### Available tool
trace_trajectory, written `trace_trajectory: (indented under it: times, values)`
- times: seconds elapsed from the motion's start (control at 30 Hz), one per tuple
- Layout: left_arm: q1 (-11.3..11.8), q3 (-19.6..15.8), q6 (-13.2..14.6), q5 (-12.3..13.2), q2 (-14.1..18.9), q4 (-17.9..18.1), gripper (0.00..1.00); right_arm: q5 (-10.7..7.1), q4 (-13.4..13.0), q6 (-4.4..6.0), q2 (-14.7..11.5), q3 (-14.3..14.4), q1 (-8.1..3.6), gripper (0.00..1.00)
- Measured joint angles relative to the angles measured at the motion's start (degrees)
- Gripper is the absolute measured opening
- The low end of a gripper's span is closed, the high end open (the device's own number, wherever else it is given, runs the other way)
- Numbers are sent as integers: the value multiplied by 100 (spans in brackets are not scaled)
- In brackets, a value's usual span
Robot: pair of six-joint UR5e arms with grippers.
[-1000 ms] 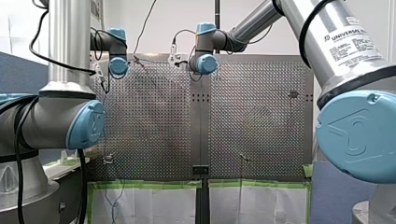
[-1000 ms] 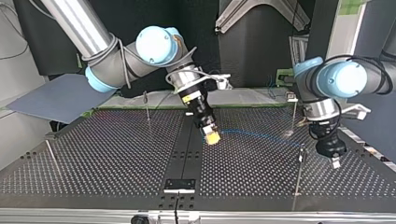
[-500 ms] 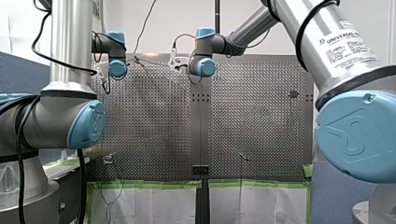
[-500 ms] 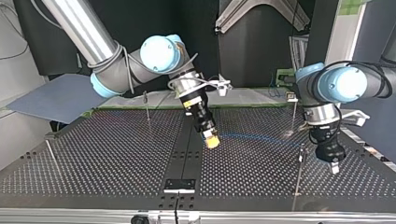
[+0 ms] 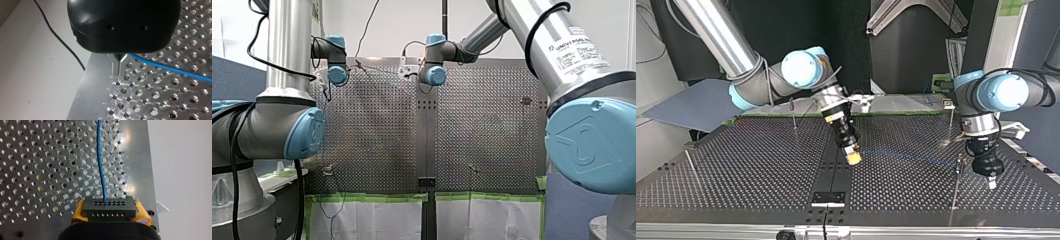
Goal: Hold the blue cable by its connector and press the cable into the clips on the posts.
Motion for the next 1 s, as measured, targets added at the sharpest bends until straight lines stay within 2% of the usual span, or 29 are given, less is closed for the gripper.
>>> trace_trajectory:
  times: [0.33, 0.53, 0.7, 0.9, 1.0]
  values:
    - [6, 22, -114, 96, -9, 88, 0, -49, 15, -23, 1, -39, -94, 0]
    - [-3, 157, -108, 246, -220, 36, 0, -109, 43, -14, 5, -159, -136, 0]
    - [-4, 199, -8, 297, -328, -11, 0, -116, 203, 3, 9, -305, -213, 0]
    - [13, 206, -33, 329, -340, 20, 0, -127, 398, 8, 17, -438, -299, 0]
    - [16, 206, -69, 348, -340, 36, 0, -189, 481, 23, 39, -502, -331, 0]
